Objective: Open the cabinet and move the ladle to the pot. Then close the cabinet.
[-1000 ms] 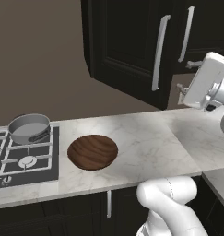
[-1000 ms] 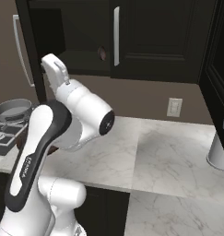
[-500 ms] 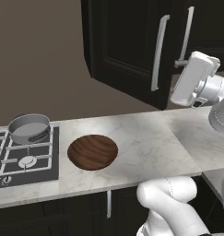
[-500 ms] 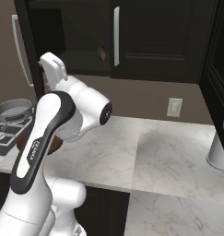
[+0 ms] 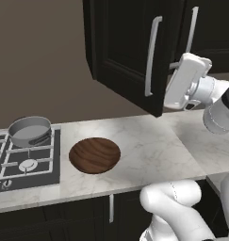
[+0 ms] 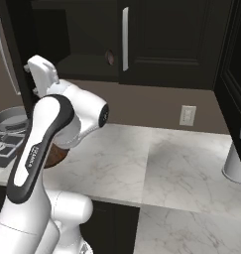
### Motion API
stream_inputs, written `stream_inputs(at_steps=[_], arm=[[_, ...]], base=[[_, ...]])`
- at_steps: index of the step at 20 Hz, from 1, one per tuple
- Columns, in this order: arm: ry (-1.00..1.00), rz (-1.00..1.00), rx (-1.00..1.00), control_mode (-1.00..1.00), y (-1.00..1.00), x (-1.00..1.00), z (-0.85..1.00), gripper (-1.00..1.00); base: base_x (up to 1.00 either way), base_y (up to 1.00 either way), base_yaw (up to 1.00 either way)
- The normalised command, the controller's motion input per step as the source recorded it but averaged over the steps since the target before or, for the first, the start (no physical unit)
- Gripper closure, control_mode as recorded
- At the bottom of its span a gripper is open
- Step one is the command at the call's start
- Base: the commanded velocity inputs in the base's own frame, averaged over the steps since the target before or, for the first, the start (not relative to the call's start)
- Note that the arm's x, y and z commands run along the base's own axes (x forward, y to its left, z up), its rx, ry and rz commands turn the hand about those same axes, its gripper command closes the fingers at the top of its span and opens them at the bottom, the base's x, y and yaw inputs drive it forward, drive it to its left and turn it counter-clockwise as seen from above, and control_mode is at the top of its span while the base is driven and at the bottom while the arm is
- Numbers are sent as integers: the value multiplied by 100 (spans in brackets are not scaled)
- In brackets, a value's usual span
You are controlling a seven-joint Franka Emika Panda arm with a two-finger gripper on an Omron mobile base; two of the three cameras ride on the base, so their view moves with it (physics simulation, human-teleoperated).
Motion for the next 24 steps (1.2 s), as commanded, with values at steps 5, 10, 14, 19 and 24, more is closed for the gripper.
stream_inputs(at_steps=[5,10,14,19,24], arm=[[0,10,0,-100,45,-15,0,-100],[0,6,0,-100,42,-2,0,-100],[0,3,0,-100,39,0,0,-100],[4,0,-1,-100,42,1,-4,-100],[8,0,-6,-100,23,8,-7,-100]], base=[[0,0,0],[0,0,0],[0,0,0],[0,0,0],[0,0,0]])
